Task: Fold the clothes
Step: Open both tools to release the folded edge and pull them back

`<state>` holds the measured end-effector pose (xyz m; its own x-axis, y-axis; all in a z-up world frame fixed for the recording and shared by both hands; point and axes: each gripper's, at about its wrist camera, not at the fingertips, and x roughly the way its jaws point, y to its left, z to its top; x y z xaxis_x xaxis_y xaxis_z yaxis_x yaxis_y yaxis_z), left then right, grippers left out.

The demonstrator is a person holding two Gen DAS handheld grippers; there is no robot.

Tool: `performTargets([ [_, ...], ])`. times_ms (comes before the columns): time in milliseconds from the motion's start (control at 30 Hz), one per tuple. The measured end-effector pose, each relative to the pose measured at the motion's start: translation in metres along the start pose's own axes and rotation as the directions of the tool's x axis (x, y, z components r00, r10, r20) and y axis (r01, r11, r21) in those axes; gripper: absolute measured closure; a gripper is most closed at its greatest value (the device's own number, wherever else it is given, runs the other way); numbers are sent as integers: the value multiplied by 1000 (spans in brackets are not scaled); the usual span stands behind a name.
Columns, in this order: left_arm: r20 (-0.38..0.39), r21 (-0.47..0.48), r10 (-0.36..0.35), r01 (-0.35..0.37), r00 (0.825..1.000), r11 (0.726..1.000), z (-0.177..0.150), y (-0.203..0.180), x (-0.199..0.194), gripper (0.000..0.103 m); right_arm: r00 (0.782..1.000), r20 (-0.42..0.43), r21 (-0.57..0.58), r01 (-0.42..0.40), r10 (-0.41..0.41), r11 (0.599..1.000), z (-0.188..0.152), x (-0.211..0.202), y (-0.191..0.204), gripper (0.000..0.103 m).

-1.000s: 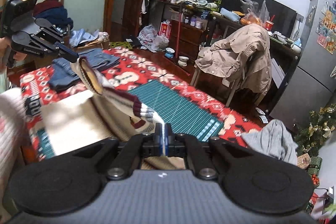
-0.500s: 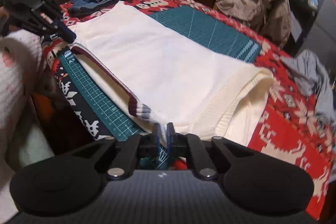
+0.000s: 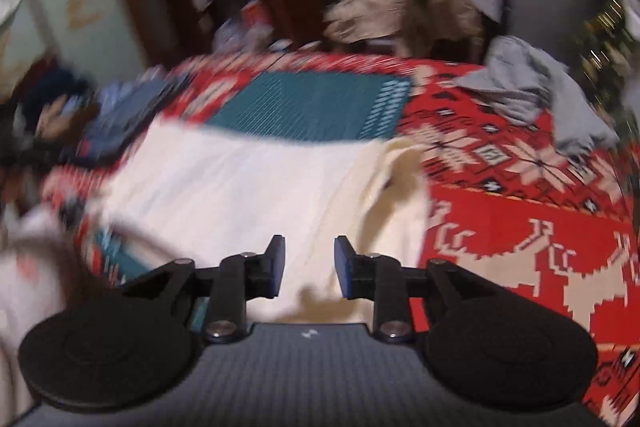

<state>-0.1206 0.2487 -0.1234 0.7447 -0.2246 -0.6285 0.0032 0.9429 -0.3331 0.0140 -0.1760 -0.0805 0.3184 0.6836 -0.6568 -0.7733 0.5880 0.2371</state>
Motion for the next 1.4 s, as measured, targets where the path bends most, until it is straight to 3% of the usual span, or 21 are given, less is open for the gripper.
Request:
performTargets([
  [100,11,-108,-3,4,1000,994,14,17,12,79,1000,26,111,-1,-2,994,12,17,-19,59],
  [367,-11,-294,-6,3,1000,956,32,50,44,74,999,39,317,-27,16,948,24,64,-54,51],
  [600,-39,-347,-24,9,999,938,39,63,66,74,998,53,459,-50,29,887,32,102,-79,52],
  [667,-29,-368,-24,12,999,930,42,68,71,74,998,56,470,-47,23,882,33,109,-81,61],
  [733,-26,-370,-12,2,1000,929,45,69,76,77,998,57,481,-41,16,876,34,114,-83,73],
  [800,-42,-373,-5,-11,999,928,46,71,81,95,998,59,494,-35,7,869,34,118,-85,78],
  [833,-42,-352,12,-26,999,936,46,69,82,98,998,65,501,-35,3,865,34,119,-87,80],
  [900,-40,-310,45,-55,998,949,46,66,83,99,997,74,507,-28,-11,861,34,121,-89,95],
  [933,-39,-291,62,-71,997,954,45,65,84,99,997,77,507,-16,-27,862,34,121,-90,98],
  [1100,-36,-267,101,-107,994,958,39,71,89,99,996,44,476,52,-83,878,29,132,-95,99],
  [1233,-40,-209,103,-109,994,972,42,67,89,98,996,40,501,46,-76,864,24,138,-103,98],
  [1400,-38,-163,117,-122,992,979,45,59,82,89,994,54,471,55,-91,881,30,130,-96,91],
])
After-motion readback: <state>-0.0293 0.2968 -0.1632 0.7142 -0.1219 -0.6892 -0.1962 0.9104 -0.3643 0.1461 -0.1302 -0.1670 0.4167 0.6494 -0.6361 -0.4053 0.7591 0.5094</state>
